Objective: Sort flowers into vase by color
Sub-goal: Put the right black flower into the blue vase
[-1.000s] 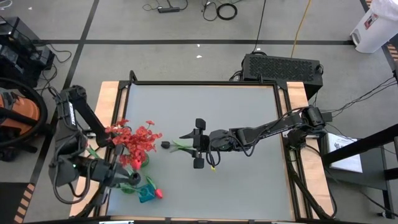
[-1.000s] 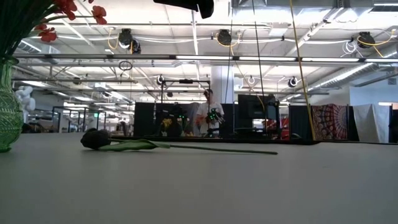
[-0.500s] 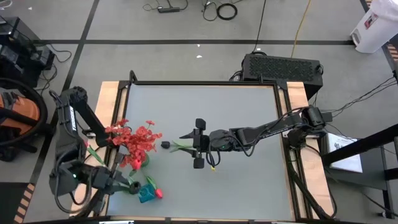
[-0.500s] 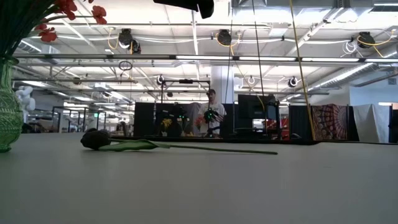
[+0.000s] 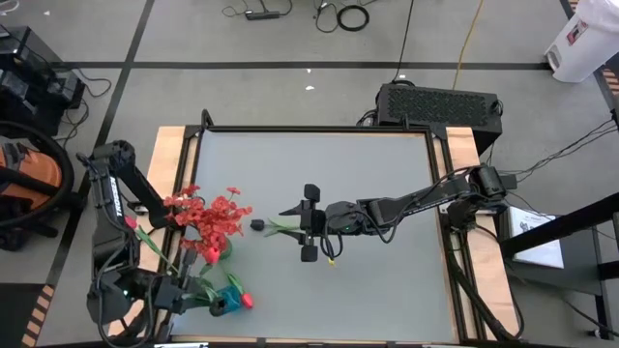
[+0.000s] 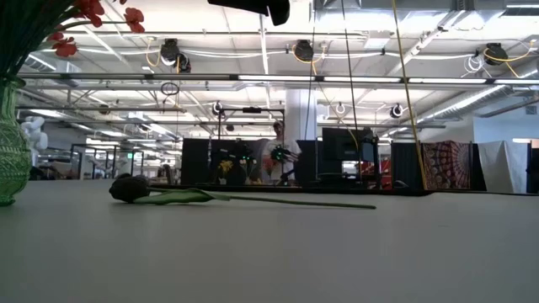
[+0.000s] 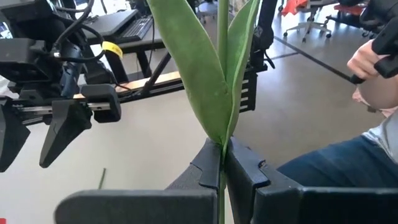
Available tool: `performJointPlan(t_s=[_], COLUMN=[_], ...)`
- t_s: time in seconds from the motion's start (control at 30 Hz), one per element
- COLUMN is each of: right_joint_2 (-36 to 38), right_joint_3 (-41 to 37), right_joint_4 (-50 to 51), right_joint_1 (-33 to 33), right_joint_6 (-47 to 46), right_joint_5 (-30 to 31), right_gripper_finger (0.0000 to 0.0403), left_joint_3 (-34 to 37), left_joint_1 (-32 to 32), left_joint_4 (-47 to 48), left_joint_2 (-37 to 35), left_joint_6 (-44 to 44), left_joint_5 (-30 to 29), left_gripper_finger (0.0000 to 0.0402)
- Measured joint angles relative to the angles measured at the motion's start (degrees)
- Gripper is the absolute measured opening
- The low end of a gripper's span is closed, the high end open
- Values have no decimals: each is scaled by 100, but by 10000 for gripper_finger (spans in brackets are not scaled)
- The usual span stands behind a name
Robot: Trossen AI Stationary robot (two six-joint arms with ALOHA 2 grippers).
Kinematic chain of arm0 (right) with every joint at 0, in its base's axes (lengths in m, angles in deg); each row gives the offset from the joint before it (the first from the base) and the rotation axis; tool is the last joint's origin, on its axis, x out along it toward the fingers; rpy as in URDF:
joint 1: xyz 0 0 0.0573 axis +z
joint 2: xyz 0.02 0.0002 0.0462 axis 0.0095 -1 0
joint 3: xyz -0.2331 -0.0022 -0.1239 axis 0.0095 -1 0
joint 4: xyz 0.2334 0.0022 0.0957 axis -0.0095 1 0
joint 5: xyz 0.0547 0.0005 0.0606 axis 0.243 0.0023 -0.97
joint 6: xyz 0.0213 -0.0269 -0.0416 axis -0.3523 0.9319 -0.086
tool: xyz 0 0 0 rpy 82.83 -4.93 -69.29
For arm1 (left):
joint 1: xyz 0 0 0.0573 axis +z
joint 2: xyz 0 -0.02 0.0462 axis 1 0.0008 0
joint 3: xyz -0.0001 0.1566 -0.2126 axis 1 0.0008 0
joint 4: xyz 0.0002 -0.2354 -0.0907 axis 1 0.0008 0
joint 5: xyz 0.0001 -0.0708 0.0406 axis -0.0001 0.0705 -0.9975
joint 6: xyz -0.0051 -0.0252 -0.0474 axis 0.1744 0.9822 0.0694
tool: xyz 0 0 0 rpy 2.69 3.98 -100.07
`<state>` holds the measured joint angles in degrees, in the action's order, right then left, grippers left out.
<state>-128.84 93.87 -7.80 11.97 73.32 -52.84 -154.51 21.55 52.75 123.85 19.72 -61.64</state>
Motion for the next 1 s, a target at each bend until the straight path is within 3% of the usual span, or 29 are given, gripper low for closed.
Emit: performJointPlan(t_s=[0.7, 1.0], right_joint_2=[0, 0], right_joint_3=[0, 0], right_joint_4=[0, 14], right_joint_1=[2, 2], right_joint_6=[43, 227], right_joint_5=[-1, 0], right_gripper_finger=[189, 189], left_joint_3=[-4, -4], left_joint_1=[24, 382], left_joint_4=[-5, -55], left_joint_2=[25, 147], left_joint_6=[439, 590], left_joint_5=[152, 149], left_gripper_finger=[23, 39])
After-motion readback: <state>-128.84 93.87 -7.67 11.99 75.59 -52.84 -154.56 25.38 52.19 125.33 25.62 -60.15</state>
